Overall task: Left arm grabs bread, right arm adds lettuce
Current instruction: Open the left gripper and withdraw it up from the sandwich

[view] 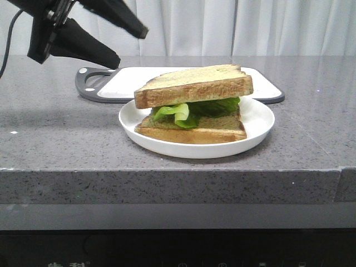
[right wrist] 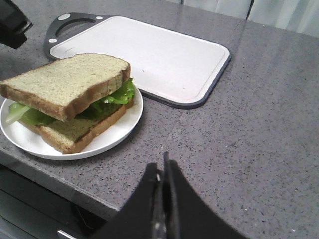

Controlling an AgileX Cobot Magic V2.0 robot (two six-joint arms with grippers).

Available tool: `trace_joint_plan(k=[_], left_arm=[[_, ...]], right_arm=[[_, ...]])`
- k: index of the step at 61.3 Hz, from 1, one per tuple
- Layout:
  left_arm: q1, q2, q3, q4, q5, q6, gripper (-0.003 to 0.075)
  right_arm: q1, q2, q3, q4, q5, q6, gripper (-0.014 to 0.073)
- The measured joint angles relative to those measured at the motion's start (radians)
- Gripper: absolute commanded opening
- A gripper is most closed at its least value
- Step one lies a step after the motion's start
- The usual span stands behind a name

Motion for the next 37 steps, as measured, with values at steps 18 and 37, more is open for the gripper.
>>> trace_joint_plan(k=[18,37], left_arm=[[0.000,0.000,0.000,0.015,0.008,0.000,-0.0020],[0.000,-0.008,0.000,0.047,-0.002,0.000,-0.0020]], right_arm=[[0.000,0.000,0.000,0.000,0.000,0.000,-0.0050],[0.000,0.000,0.000,0.000,0.000,0.000,-0.0050]])
